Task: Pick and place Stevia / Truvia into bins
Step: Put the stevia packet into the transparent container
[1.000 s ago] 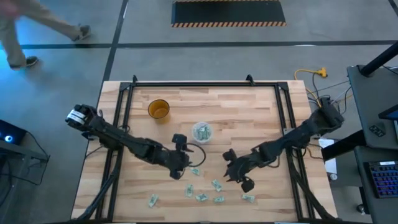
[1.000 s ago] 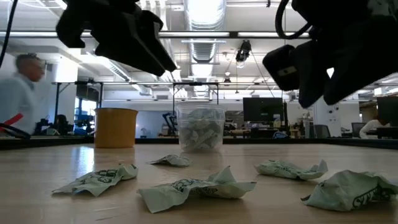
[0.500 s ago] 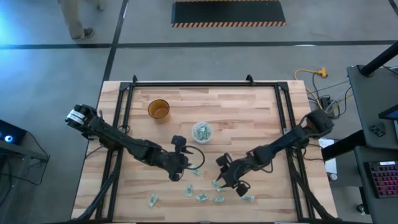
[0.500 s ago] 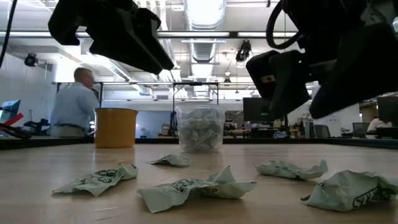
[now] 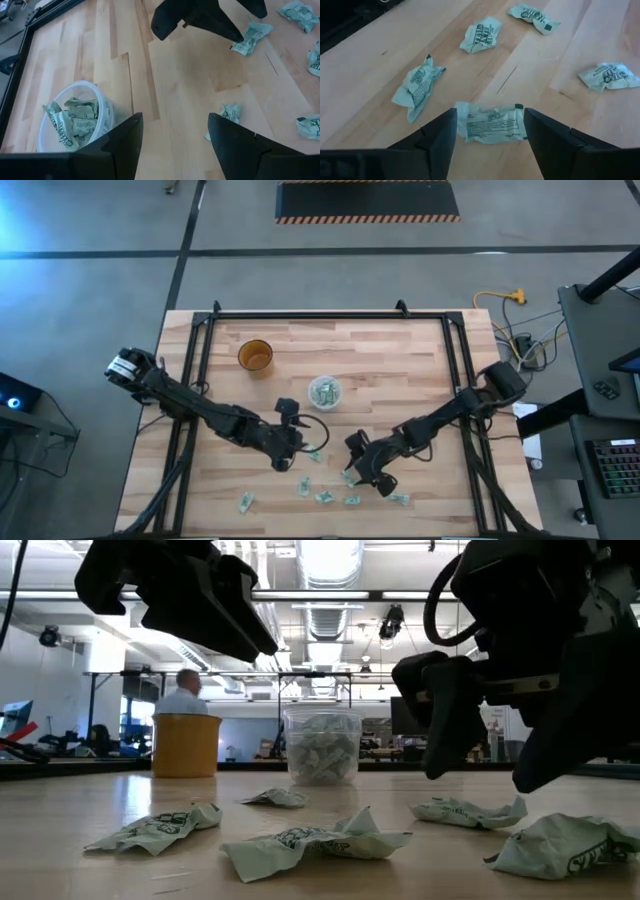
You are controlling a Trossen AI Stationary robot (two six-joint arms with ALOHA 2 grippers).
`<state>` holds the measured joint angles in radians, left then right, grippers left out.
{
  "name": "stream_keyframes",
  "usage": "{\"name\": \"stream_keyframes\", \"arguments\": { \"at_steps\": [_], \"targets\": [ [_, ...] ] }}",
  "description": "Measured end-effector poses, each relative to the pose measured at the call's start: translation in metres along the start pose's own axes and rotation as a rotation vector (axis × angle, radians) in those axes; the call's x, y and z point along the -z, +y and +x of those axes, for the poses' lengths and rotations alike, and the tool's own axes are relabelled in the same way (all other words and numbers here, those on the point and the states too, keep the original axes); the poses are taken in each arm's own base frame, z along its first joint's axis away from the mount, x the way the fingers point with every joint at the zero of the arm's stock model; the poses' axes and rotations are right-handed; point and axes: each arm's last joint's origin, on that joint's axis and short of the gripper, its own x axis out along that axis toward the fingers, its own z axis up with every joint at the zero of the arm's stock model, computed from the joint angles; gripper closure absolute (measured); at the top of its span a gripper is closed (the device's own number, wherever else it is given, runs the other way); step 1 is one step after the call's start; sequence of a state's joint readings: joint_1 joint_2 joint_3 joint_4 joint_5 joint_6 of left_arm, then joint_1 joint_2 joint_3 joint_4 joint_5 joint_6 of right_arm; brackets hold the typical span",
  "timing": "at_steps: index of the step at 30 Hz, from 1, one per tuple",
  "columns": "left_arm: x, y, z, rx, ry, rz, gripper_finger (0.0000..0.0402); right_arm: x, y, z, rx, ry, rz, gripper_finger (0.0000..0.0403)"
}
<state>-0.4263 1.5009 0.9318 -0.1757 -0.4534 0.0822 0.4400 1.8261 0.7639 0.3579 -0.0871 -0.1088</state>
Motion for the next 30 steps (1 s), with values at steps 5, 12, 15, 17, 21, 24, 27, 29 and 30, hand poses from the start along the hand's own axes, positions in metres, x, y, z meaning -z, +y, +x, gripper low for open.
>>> {"name": "stream_keyframes", "arguments": {
  "at_steps": [5,12,15,17,21,24,27,29,30],
  "targets": [
    [0.0,0.0,0.0,0.0,-0.001,-0.001,0.0194,-0.001,0.0,0.002,0.001,-0.005,0.001,0.0162],
    [0.0,0.0,0.0,0.0,0.0,-0.001,0.0194,-0.002,-0.001,0.002,0.004,-0.008,0.017,0.015],
    [0.0,0.0,0.0,0.0,0.0,-0.001,0.0194,-0.002,-0.001,0.002,0.004,-0.001,0.028,0.0149],
    [0.0,0.0,0.0,0.0,0.0,-0.001,0.0194,-0.001,-0.001,0.002,0.007,0.005,0.031,0.0149],
    [0.0,0.0,0.0,0.0,-0.001,-0.001,0.0194,0.004,-0.001,0.007,0.008,0.023,0.033,0.0149],
    [0.0,0.0,0.0,0.0,-0.001,-0.001,0.0194,0.007,-0.003,0.013,0.008,0.04,0.037,0.0149],
    [0.0,0.0,0.0,0.0,0.0,-0.001,0.0194,0.006,-0.005,0.016,0.009,0.042,0.042,0.0149],
    [0.0,0.0,0.0,-0.001,0.0,-0.002,0.0194,0.005,-0.005,0.016,0.009,0.044,0.043,0.0149],
    [0.0,0.0,0.0,-0.001,0.0,-0.002,0.0194,0.004,-0.005,0.016,0.011,0.042,0.043,0.015]
  ]
}}
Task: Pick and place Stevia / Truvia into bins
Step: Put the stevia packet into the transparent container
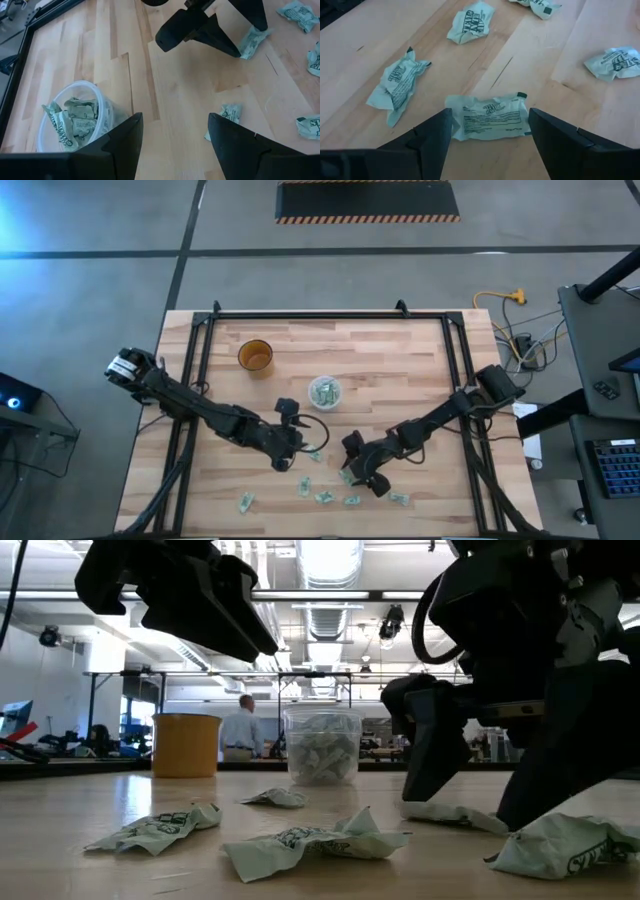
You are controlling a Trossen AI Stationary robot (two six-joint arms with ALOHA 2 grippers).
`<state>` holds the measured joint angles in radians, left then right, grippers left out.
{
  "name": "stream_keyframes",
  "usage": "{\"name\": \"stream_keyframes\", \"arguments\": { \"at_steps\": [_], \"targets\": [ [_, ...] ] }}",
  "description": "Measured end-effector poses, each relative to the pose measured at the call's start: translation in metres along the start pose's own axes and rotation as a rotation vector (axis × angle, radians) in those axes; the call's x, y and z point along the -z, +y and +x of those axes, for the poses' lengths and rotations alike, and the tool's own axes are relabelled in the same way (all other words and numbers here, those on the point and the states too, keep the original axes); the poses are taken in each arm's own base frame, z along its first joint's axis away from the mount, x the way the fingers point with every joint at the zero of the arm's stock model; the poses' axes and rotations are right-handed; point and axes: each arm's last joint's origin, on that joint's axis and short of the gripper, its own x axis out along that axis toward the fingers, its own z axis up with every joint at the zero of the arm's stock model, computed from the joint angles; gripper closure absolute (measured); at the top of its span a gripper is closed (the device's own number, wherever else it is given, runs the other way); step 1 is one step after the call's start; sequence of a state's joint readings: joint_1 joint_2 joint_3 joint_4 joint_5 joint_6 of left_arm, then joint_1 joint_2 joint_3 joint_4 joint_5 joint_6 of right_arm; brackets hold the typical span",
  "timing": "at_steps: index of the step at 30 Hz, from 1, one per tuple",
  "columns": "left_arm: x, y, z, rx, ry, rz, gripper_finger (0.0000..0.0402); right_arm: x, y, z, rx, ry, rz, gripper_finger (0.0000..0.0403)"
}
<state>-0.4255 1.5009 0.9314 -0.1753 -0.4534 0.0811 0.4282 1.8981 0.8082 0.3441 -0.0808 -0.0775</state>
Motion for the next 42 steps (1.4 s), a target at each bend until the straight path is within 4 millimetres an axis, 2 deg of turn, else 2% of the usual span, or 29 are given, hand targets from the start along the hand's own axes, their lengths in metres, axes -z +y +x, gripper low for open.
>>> {"name": "stream_keyframes", "arguments": {
  "at_steps": [7,26,42],
  "targets": [
    [0.0,0.0,0.0,0.0,0.0,0.0,0.0194,-0.001,0.0,-0.001,0.002,0.008,0.001,0.0168],
    [0.001,0.0,0.0,0.001,0.001,0.001,0.0194,0.001,-0.002,-0.003,0.004,0.041,0.007,0.0256],
    [0.001,0.0,0.0,0.001,0.001,0.001,0.0194,-0.012,-0.005,-0.022,0.119,0.101,-0.015,0.0314]
  ]
}}
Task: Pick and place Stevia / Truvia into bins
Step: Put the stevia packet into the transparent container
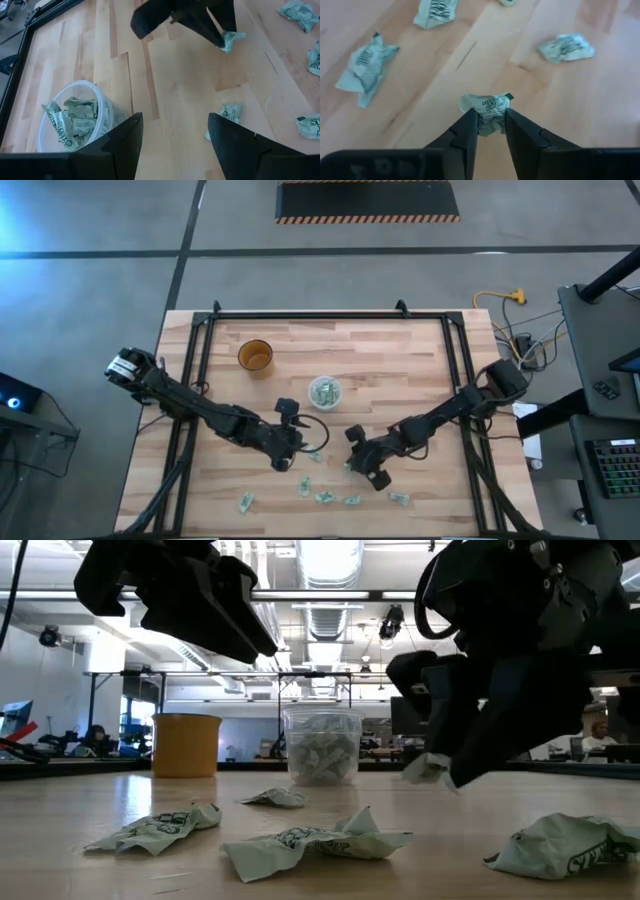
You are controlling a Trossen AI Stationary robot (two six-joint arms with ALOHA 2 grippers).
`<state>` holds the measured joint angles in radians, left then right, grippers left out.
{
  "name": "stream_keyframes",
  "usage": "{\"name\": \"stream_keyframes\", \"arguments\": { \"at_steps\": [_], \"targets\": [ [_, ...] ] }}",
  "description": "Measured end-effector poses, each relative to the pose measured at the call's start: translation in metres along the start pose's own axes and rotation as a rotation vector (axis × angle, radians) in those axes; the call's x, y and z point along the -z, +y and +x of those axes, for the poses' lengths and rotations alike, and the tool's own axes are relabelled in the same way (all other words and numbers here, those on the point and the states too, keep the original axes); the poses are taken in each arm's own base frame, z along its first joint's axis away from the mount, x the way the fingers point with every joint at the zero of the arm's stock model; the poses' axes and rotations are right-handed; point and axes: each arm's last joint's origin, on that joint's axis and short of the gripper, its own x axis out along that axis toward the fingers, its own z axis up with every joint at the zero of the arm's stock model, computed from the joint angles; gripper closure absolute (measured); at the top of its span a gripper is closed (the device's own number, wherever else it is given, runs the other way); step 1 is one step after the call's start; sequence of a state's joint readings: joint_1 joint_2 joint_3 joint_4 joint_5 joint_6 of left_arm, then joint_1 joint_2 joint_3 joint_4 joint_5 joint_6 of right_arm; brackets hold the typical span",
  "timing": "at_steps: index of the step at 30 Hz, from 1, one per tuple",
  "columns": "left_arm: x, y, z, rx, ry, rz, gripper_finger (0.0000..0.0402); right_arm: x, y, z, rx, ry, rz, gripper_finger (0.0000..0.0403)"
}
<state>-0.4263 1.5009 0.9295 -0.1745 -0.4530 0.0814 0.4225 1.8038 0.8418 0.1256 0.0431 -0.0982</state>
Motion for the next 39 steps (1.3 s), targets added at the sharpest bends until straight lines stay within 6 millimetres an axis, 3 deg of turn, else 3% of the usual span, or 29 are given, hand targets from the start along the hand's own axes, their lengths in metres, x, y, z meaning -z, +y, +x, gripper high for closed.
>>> {"name": "stream_keyframes", "arguments": {
  "at_steps": [8,14,19,23,30,39],
  "targets": [
    [0.0,0.0,0.0,0.0,0.001,0.001,0.0194,-0.005,-0.005,-0.01,0.133,0.003,-0.085,0.0335],
    [0.0,0.0,0.0,0.0,0.001,0.002,0.0194,-0.017,-0.01,-0.03,0.258,-0.04,-0.133,0.034],
    [0.0,0.0,0.0,-0.001,0.001,0.003,0.0194,-0.026,-0.021,-0.049,0.47,-0.042,-0.178,0.034],
    [-0.003,0.003,-0.004,-0.003,-0.017,-0.006,0.0194,-0.029,-0.042,-0.058,0.594,-0.045,-0.176,0.0339],
    [-0.007,0.006,-0.01,-0.004,-0.04,-0.018,0.0194,-0.027,-0.096,-0.063,0.711,-0.091,-0.101,0.0338],
    [-0.007,0.006,-0.012,-0.004,-0.043,-0.019,0.0194,-0.012,-0.134,-0.064,0.556,-0.155,0.015,0.0339]
  ]
}}
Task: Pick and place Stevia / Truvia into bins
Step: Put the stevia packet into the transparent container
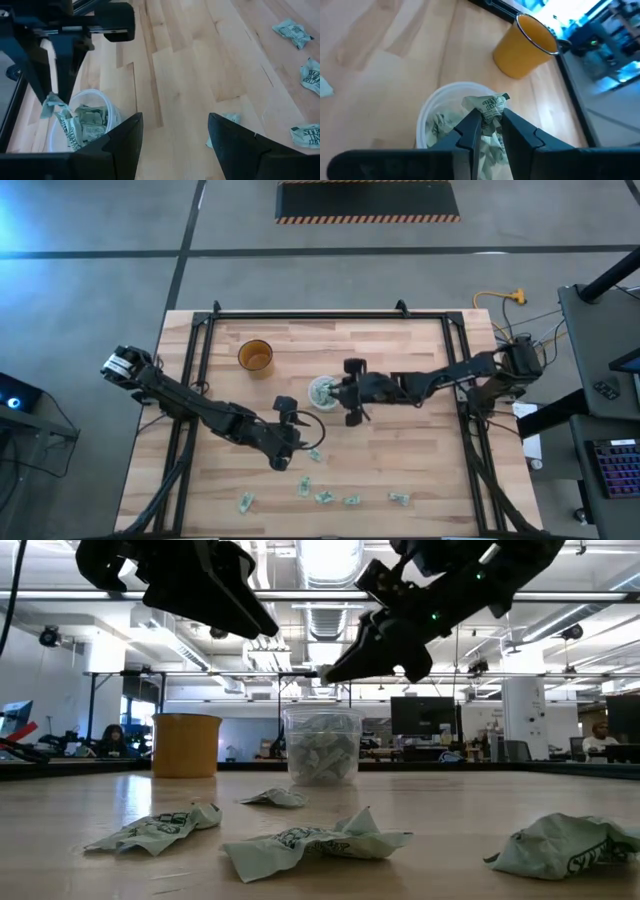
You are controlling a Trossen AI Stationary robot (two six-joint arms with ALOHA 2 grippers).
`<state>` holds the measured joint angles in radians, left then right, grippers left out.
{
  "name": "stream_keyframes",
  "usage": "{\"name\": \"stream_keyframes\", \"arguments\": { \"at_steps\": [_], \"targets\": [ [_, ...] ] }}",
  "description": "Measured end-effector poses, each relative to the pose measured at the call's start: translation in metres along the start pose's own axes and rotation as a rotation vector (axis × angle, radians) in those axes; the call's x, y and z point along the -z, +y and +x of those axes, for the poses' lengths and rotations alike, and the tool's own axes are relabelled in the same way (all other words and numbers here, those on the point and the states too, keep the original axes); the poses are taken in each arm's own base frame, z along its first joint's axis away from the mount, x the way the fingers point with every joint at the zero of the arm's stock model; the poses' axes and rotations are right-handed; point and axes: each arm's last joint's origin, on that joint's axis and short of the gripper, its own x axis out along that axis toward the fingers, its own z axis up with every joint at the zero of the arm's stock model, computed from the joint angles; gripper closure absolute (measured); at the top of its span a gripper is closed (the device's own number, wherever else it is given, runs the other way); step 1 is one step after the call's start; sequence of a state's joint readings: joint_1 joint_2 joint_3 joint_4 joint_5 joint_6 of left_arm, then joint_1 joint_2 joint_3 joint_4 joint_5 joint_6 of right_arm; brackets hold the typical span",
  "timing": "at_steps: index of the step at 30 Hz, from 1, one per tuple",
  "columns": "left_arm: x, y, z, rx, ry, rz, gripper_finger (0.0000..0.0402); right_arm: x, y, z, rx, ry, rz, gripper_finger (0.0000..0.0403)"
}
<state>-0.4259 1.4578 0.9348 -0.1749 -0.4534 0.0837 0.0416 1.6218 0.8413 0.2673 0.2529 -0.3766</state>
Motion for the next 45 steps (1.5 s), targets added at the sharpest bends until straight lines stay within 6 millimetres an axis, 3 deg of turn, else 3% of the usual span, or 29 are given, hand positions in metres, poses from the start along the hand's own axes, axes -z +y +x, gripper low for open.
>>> {"name": "stream_keyframes", "arguments": {
  "at_steps": [6,16,20,24,30,38,45],
  "targets": [
    [0.0,0.0,0.0,0.0,0.0,0.001,0.0194,0.006,-0.005,0.003,-0.018,0.026,0.045,0.031],
    [0.0,-0.001,0.0,0.001,0.0,0.001,0.0194,0.008,-0.003,0.004,-0.023,0.042,0.03,0.0229],
    [0.0,-0.003,-0.001,0.007,0.001,0.005,0.0194,0.003,-0.007,-0.003,-0.004,0.031,0.013,0.0214],
    [0.006,-0.007,-0.003,0.022,0.055,-0.018,0.0194,-0.004,-0.013,-0.019,0.059,0.047,0.057,0.0211],
    [0.016,-0.02,-0.013,0.083,0.165,-0.142,0.0194,-0.012,-0.013,-0.055,0.009,0.088,0.12,0.0211],
    [0.021,-0.055,-0.032,0.266,0.225,-0.3,0.0194,-0.015,0.006,-0.105,-0.108,0.174,0.202,0.0211],
    [0.027,-0.089,-0.057,0.343,0.27,-0.481,0.0194,-0.018,0.028,-0.121,-0.188,0.171,0.182,0.0211]
  ]
}}
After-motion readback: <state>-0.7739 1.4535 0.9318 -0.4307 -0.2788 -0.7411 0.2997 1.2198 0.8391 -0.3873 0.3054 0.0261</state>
